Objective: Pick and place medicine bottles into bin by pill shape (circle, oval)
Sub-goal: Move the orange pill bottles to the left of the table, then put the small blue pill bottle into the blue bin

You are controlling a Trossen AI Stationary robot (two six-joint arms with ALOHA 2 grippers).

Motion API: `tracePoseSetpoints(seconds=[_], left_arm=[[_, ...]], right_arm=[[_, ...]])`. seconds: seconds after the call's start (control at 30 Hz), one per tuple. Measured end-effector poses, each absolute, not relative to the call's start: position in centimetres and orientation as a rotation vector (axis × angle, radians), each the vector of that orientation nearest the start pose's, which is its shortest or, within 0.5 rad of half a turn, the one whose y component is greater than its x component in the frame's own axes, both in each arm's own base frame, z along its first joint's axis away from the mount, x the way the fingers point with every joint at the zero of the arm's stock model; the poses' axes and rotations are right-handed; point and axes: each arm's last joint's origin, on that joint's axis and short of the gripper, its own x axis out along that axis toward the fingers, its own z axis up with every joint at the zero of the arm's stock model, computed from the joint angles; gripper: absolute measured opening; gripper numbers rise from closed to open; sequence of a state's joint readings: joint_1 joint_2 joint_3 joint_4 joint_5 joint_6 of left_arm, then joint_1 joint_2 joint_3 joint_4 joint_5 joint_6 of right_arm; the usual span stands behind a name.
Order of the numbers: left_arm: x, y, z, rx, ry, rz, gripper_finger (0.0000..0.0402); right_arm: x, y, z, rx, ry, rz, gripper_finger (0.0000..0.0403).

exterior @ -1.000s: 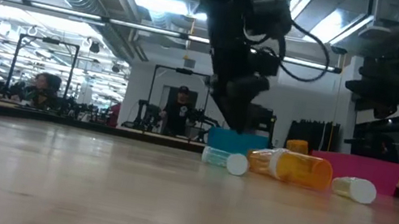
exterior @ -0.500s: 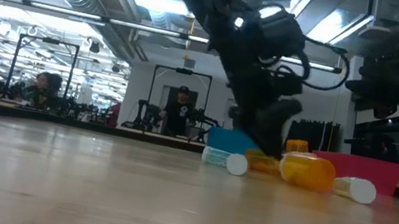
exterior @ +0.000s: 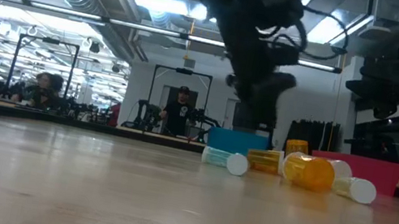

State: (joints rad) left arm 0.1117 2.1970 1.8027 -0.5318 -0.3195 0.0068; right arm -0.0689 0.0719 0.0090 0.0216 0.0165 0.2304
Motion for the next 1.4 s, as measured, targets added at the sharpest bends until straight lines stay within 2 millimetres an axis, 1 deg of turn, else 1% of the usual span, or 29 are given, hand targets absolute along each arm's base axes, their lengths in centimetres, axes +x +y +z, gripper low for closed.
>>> tracePoseSetpoints(seconds=[0.1,0.17,0.23,0.33,0.43,0.53,0.6,0.7,0.73,0.83,0.9,0.97,1.07,1.13,1.2,1.3,1.4], left_arm=[[46.8,6.2,20.3,0.015,1.011,0.360,0.0164],[46.8,5.5,20.1,-0.084,1.020,0.273,0.0164],[47.4,3.7,19.5,-0.141,1.010,0.197,0.0164],[48.0,0.8,17.7,-0.136,1.032,0.153,0.0164],[48.3,-1.4,16.5,-0.130,1.039,0.121,0.0164],[48.7,-2.7,16.7,-0.141,0.993,0.109,0.0164],[49.1,-3.0,16.9,-0.152,0.946,0.110,0.0164],[49.8,-2.2,16.5,-0.166,0.896,0.120,0.0164],[49.8,-1.7,16.0,-0.178,0.909,0.119,0.0164],[50.4,-0.4,13.4,-0.227,0.929,0.117,0.0164],[51.2,0.4,13.0,-0.234,0.855,0.126,0.0164],[51.8,1.6,12.7,-0.209,0.772,0.176,0.0164],[52.5,4.0,13.6,-0.141,0.631,0.295,0.0164],[52.4,5.0,14.7,-0.139,0.613,0.315,0.0164],[52.2,5.0,15.1,-0.145,0.656,0.295,0.0164],[51.7,4.2,15.0,-0.132,0.744,0.283,0.0164],[51.2,3.3,16.2,-0.090,0.777,0.275,0.0164]], right_arm=[[10.1,-0.7,16.3,0.232,0.032,-0.090,0.0217],[10.1,-0.7,16.3,0.232,0.032,-0.089,0.0217],[10.1,-0.7,16.3,0.232,0.032,-0.089,0.0217],[10.1,-0.7,16.3,0.228,0.032,-0.089,0.0217],[10.1,-0.8,16.4,0.213,0.020,-0.104,0.0217],[10.1,-0.9,16.6,0.189,-0.005,-0.123,0.0217],[10.1,-0.8,16.9,0.177,-0.029,-0.119,0.0217],[10.1,-0.8,17.1,0.176,-0.049,-0.089,0.0217],[10.1,-0.7,17.1,0.177,-0.049,-0.081,0.0217],[10.1,-0.7,17.0,0.182,-0.036,-0.050,0.0217],[10.1,-0.6,16.9,0.193,-0.030,-0.049,0.0217],[10.1,-0.6,16.9,0.197,-0.027,-0.042,0.0217],[10.1,-0.6,16.9,0.197,-0.027,-0.036,0.0217],[10.1,-0.6,16.9,0.200,-0.025,-0.029,0.0217],[10.1,-0.6,16.9,0.201,-0.021,-0.023,0.0217],[10.1,-0.6,16.7,0.201,-0.005,-0.018,0.0217],[10.1,-0.6,16.6,0.201,0.002,-0.018,0.0217]])
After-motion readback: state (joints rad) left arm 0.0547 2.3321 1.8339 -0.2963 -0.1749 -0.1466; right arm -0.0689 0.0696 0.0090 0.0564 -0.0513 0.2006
